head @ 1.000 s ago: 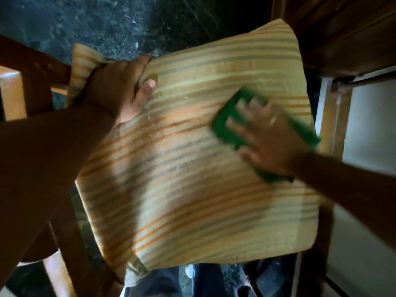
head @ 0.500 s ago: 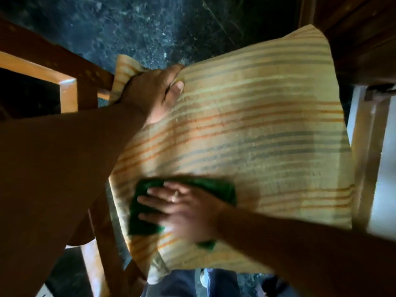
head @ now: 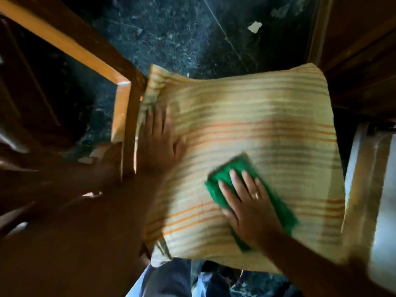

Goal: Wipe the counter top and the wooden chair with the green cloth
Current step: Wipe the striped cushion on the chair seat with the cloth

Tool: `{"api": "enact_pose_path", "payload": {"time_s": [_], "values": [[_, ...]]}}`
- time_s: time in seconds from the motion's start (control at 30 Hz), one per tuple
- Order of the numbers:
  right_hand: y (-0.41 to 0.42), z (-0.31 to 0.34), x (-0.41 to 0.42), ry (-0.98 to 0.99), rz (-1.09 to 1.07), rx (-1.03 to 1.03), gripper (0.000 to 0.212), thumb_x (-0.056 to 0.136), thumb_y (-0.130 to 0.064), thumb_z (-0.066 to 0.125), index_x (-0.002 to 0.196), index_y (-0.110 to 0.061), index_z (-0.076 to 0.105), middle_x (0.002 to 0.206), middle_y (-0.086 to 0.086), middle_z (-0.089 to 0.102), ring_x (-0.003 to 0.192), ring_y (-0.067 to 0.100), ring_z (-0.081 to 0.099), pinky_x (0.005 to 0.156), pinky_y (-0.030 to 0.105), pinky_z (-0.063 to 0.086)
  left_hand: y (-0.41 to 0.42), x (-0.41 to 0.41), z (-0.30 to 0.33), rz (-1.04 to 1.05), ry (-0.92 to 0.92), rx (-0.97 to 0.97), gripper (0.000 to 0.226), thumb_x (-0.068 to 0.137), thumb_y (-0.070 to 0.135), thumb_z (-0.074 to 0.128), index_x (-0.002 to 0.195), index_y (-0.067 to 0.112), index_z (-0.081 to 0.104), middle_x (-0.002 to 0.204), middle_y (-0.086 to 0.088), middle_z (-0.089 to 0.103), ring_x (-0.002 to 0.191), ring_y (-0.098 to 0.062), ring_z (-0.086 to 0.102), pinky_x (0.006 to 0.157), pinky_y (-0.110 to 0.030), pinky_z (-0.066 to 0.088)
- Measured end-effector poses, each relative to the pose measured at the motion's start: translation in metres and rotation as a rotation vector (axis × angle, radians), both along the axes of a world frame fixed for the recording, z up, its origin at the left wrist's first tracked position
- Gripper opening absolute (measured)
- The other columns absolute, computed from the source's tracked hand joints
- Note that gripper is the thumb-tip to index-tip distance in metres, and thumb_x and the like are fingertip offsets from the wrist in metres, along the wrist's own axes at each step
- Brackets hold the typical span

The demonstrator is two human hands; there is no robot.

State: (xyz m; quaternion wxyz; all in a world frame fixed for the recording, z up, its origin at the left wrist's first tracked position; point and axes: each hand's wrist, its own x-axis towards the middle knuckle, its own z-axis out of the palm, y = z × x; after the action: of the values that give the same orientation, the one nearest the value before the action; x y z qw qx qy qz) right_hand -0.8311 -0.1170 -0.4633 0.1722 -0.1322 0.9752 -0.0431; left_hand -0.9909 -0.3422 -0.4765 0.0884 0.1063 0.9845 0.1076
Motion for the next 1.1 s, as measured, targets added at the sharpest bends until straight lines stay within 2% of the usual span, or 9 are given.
{"api": "enact_pose_path", "payload": {"time_s": [0.13, 0.27, 0.47, 0.63, 0.73, 0.8, 0.87, 1.03, 1.1], "values": [[0.005, -0.001, 0.011, -0.035, 0.120, -0.032, 0.068, 0.088, -0.049, 0.050, 0.151, -0.024, 0.037, 0.162, 0.010, 0.022, 0.141, 0.040, 0.037, 0.117, 0.053, 0.019, 0.001, 0.054, -0.012, 0.114, 0.014, -0.017, 0.068, 0.090, 0.046, 0.041, 0.148, 0.011, 0.046, 0.154, -0.025, 0.039, 0.142, -0.045, 0.037, 0.116, -0.053, 0.029], [-0.037, -0.027, -0.116, 0.162, 0.115, -0.069, 0.063, 0.095, -0.045, 0.040, 0.154, -0.022, 0.033, 0.163, 0.012, 0.027, 0.149, 0.036, 0.024, 0.120, 0.050, 0.014, 0.001, 0.054, -0.032, 0.132, 0.083, -0.009, 0.068, 0.090, 0.045, 0.038, 0.150, 0.012, 0.043, 0.157, -0.024, 0.034, 0.145, -0.042, 0.032, 0.119, -0.050, 0.021], [-0.090, -0.036, -0.278, 0.129, -0.101, 0.004, 0.062, 0.100, -0.044, 0.031, 0.156, -0.018, 0.025, 0.164, 0.012, 0.024, 0.150, 0.034, 0.020, 0.121, 0.048, 0.012, 0.001, 0.054, -0.032, 0.161, 0.075, 0.030, 0.070, 0.089, 0.046, 0.037, 0.152, 0.016, 0.039, 0.161, -0.019, 0.028, 0.150, -0.037, 0.025, 0.121, -0.049, 0.014], [-0.041, -0.022, -0.100, 0.169, 0.034, -0.052, 0.065, 0.096, -0.044, 0.042, 0.155, -0.020, 0.030, 0.164, 0.014, 0.021, 0.148, 0.038, 0.024, 0.121, 0.051, 0.013, 0.001, 0.054, -0.023, 0.171, 0.031, 0.056, 0.070, 0.087, 0.045, 0.038, 0.151, 0.016, 0.041, 0.160, -0.019, 0.029, 0.149, -0.038, 0.026, 0.121, -0.051, 0.015], [0.006, 0.000, 0.049, 0.020, 0.220, 0.018, 0.079, 0.086, -0.049, 0.055, 0.155, -0.024, 0.027, 0.167, 0.011, 0.011, 0.144, 0.040, 0.028, 0.120, 0.052, 0.008, 0.002, 0.054, -0.024, 0.172, 0.035, 0.057, 0.070, 0.087, 0.045, 0.040, 0.151, 0.016, 0.042, 0.160, -0.020, 0.030, 0.149, -0.039, 0.026, 0.120, -0.052, 0.016], [0.025, 0.002, 0.062, -0.074, 0.326, 0.037, 0.081, 0.082, -0.052, 0.057, 0.155, -0.028, 0.029, 0.167, 0.008, 0.014, 0.141, 0.038, 0.033, 0.120, 0.050, 0.006, 0.003, 0.055, -0.026, 0.177, 0.043, 0.065, 0.070, 0.087, 0.044, 0.040, 0.151, 0.016, 0.042, 0.160, -0.021, 0.029, 0.149, -0.040, 0.025, 0.121, -0.052, 0.014], [0.027, -0.009, 0.003, 0.006, 0.366, 0.017, 0.072, 0.089, -0.053, 0.048, 0.154, -0.026, 0.031, 0.162, 0.010, 0.026, 0.138, 0.038, 0.037, 0.119, 0.052, 0.010, 0.004, 0.054, -0.030, 0.176, 0.063, 0.070, 0.069, 0.088, 0.043, 0.039, 0.150, 0.015, 0.042, 0.159, -0.022, 0.030, 0.148, -0.041, 0.026, 0.121, -0.052, 0.014], [0.006, -0.028, -0.251, 0.161, -0.196, 0.044, 0.065, 0.098, -0.050, 0.030, 0.156, -0.021, 0.026, 0.164, 0.016, 0.022, 0.149, 0.039, 0.020, 0.120, 0.054, 0.012, 0.004, 0.055, -0.039, 0.169, 0.098, 0.064, 0.069, 0.089, 0.043, 0.038, 0.151, 0.014, 0.041, 0.160, -0.022, 0.028, 0.149, -0.042, 0.023, 0.121, -0.053, 0.012], [-0.006, -0.032, -0.285, 0.139, -0.297, 0.066, 0.064, 0.099, -0.051, 0.024, 0.156, -0.022, 0.025, 0.164, 0.014, 0.023, 0.150, 0.037, 0.018, 0.121, 0.052, 0.011, 0.004, 0.055, -0.039, 0.176, 0.105, 0.060, 0.068, 0.089, 0.043, 0.037, 0.151, 0.015, 0.041, 0.160, -0.021, 0.028, 0.149, -0.041, 0.023, 0.121, -0.052, 0.011]]}}
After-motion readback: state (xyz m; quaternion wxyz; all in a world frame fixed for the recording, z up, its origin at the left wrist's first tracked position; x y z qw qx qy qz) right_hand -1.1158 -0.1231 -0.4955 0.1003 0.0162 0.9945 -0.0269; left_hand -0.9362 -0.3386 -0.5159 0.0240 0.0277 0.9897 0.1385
